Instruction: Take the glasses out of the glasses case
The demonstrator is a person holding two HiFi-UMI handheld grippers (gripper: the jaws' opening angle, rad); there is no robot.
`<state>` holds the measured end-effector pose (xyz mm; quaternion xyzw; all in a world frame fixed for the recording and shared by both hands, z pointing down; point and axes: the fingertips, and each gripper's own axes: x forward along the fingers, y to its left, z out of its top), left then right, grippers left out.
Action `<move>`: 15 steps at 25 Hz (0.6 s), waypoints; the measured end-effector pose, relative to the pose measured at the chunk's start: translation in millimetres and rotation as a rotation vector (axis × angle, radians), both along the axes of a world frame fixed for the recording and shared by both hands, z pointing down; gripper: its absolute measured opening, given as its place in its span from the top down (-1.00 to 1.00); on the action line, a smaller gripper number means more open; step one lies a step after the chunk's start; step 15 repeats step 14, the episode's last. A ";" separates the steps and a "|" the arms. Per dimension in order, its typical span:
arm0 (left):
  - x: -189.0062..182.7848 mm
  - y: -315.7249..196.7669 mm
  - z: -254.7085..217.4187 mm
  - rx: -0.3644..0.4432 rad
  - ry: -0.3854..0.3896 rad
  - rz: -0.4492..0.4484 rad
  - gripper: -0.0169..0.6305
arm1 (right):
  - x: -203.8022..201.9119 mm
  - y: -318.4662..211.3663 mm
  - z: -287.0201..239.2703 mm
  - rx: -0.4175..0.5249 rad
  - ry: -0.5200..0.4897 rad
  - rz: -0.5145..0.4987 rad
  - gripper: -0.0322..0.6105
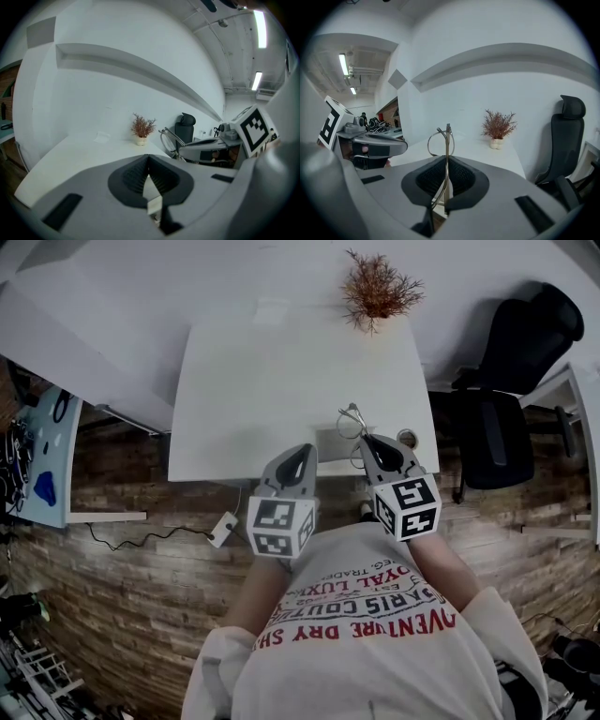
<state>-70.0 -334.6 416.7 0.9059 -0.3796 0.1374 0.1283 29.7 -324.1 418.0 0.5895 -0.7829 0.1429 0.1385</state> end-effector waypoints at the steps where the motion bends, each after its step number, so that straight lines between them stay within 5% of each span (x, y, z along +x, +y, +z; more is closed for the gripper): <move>1: -0.5 -0.6 1.2 -0.003 -0.001 0.000 0.95 | -0.9 -0.2 1.2 -0.003 0.002 0.000 0.83; 15: -4.7 -9.4 7.4 -0.011 0.004 -0.026 0.95 | 1.2 -4.9 12.3 -0.039 -0.003 0.015 0.83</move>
